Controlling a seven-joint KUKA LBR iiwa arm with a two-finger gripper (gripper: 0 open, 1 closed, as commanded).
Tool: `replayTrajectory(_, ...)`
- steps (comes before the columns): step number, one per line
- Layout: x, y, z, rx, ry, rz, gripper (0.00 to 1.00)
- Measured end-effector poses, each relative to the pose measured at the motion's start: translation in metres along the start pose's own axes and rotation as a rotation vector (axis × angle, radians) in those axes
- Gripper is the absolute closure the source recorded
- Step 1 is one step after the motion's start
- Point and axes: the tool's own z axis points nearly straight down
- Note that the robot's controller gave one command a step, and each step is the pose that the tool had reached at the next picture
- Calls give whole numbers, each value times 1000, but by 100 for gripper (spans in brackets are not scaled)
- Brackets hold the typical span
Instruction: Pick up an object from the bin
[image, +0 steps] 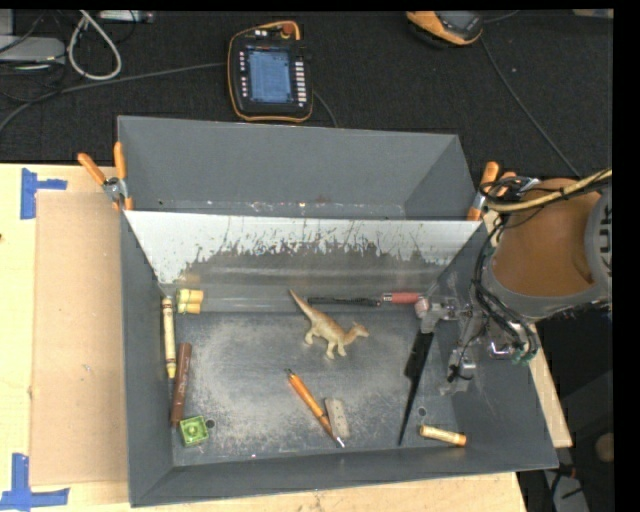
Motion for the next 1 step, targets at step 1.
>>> replayTrajectory(1,-2,1,-5,1,-8,-5,0)
